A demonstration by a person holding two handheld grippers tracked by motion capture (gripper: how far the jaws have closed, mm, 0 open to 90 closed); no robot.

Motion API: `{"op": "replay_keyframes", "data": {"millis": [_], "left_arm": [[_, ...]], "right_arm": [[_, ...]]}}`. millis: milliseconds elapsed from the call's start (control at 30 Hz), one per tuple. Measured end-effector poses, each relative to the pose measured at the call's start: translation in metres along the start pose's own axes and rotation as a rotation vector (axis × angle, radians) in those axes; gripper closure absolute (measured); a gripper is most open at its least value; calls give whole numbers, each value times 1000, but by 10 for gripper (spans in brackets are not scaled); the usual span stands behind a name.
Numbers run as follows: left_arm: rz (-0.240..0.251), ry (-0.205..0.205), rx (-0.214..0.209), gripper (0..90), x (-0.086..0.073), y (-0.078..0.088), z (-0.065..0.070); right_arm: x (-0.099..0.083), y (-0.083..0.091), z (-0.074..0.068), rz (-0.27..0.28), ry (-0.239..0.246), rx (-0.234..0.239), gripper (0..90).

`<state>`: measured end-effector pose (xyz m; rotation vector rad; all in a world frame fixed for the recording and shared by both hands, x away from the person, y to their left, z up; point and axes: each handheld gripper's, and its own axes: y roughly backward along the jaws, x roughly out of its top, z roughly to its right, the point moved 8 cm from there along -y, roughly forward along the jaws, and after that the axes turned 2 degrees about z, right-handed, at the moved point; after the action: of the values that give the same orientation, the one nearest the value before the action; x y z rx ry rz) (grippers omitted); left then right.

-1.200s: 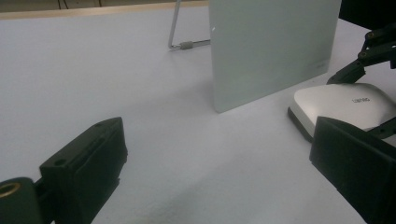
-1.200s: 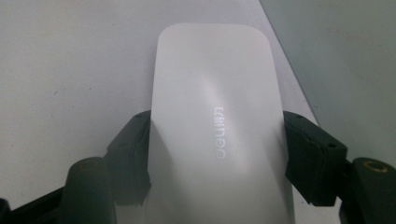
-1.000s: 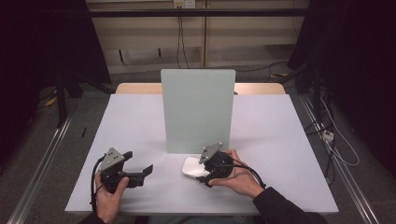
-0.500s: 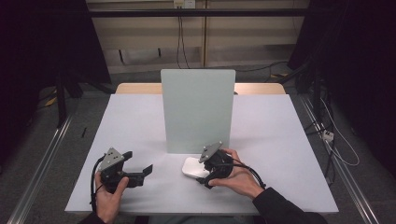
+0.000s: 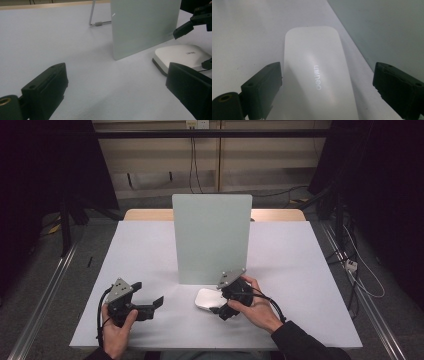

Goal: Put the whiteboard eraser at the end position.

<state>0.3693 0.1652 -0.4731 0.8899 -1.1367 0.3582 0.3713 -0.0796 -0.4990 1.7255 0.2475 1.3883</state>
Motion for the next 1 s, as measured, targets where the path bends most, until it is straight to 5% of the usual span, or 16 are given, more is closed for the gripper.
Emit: {"op": "replay_keyframes", "data": {"millis": [500, 1000], "left_arm": [[-9, 16, 20, 38, -2, -3, -1], [0, 11, 32, 38, -1, 1, -3]], "right_arm": [[-1, 22, 16, 115, -116, -94, 85], [-6, 35, 32, 212, -195, -237, 76]]}}
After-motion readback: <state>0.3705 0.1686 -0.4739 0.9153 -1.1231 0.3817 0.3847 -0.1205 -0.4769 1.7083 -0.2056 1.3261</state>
